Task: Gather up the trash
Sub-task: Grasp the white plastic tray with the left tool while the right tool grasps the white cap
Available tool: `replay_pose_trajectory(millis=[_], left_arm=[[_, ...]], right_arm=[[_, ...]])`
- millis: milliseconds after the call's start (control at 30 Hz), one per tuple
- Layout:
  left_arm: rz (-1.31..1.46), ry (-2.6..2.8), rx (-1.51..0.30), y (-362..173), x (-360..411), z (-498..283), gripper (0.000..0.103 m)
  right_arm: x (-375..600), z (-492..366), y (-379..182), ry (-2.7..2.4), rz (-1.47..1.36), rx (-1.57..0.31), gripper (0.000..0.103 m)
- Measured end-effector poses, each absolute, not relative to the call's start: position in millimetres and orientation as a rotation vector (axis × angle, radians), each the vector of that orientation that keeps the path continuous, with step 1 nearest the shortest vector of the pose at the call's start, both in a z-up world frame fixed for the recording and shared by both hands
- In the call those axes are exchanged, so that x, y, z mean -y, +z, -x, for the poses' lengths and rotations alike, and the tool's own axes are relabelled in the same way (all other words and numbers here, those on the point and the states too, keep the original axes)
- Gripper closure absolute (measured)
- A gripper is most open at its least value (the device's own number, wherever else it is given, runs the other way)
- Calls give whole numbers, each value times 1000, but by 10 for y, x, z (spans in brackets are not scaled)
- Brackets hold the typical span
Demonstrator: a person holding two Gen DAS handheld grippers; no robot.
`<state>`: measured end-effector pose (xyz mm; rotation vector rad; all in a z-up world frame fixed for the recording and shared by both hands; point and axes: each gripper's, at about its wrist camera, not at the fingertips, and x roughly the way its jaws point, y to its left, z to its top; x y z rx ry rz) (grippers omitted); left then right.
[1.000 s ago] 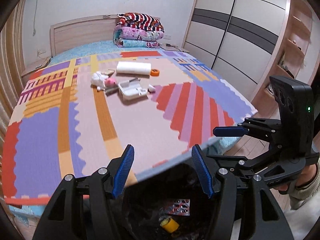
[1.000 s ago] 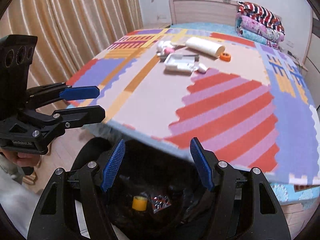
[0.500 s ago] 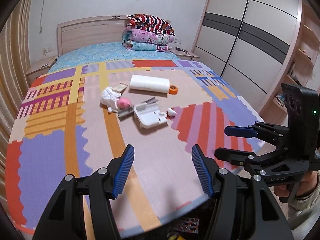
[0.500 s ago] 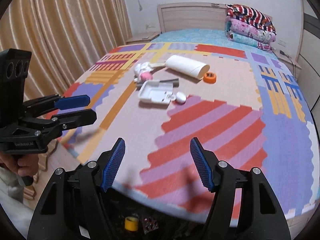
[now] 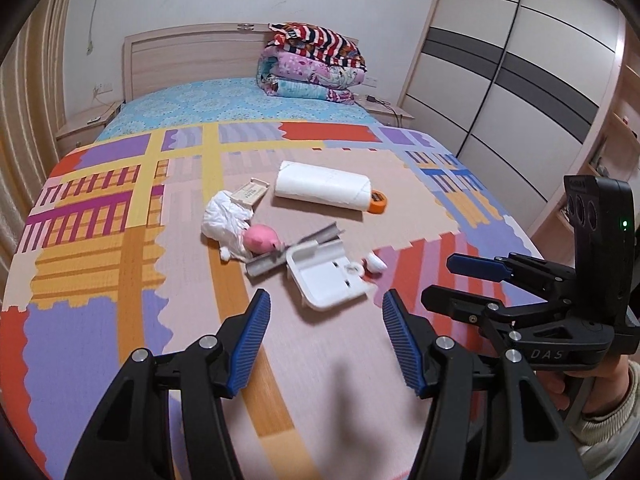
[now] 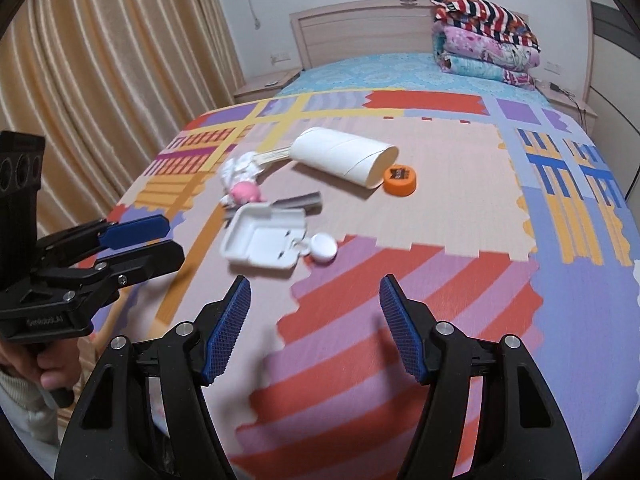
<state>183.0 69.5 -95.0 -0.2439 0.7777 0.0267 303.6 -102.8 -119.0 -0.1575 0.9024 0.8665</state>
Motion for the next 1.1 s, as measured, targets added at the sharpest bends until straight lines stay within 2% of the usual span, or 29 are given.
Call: replay_pose_trajectory(millis=[267,533,733,900,1100], left_arm=[[283,56,-815,-1141,-824,-2075,55],[316,74,-850,-1302,-901,-2215,71],[360,58,-847,-1347,-920,-2219,88],[351,60,-847,-1334,-883,-2221,97],[336,69,-842,-1284,-862,-2167,97]], right_arm=[[865,-3253,-1315,856,139,-938,54],[739,-3309,-1429,855,156,-957,61],[708,-3301,-1454,832,189,-936,82],[700,-3268,-1451,827,212,-916,82],[743,-3224,-1420,826,212,-913,82]])
